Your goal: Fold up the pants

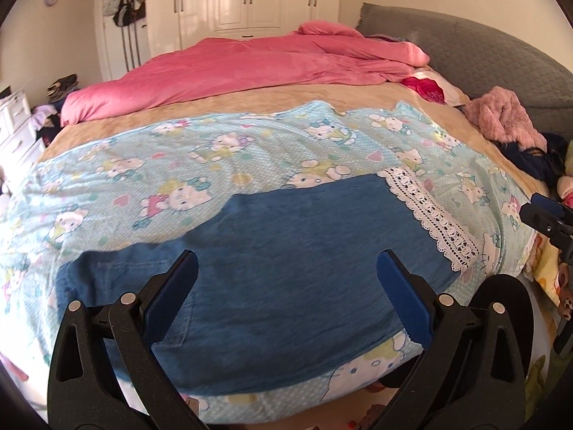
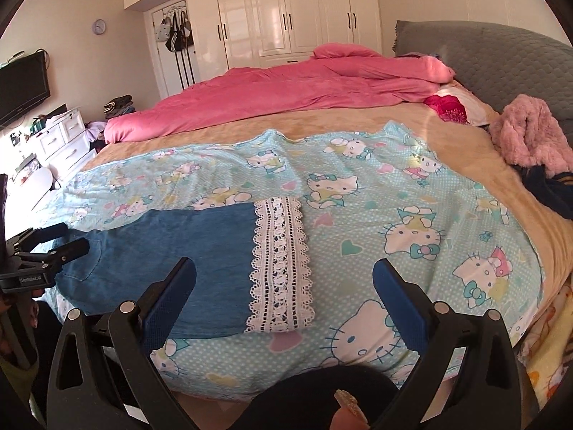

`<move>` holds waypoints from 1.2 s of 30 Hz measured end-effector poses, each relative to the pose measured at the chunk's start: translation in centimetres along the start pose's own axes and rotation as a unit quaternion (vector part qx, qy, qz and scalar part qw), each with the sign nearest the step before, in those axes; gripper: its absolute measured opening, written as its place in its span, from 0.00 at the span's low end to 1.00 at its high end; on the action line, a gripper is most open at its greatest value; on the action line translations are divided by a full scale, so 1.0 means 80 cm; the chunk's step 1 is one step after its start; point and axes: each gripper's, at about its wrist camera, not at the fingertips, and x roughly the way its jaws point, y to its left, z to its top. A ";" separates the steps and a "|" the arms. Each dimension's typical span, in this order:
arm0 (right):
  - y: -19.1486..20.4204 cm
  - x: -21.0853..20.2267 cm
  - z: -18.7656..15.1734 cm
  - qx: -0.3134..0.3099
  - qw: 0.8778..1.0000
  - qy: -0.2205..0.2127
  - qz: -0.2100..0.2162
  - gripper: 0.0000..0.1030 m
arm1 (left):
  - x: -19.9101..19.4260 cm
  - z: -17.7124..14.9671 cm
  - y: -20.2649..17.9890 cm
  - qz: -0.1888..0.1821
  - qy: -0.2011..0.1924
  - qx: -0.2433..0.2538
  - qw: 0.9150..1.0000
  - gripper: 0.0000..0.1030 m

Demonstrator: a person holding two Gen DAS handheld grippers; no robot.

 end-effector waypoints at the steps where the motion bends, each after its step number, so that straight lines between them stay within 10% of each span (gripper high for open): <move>1: -0.001 0.002 -0.001 0.001 1.000 0.002 -0.001 0.96 | 0.005 0.002 -0.004 -0.001 0.001 0.005 1.000 0.91; 17: -0.007 0.071 -0.029 0.031 0.997 0.069 0.022 0.96 | 0.141 0.075 -0.065 -0.065 0.061 0.068 0.994 0.91; 36: -0.001 0.138 -0.048 0.077 0.986 0.144 0.032 0.96 | 0.310 0.108 -0.120 -0.186 0.151 0.123 0.963 0.85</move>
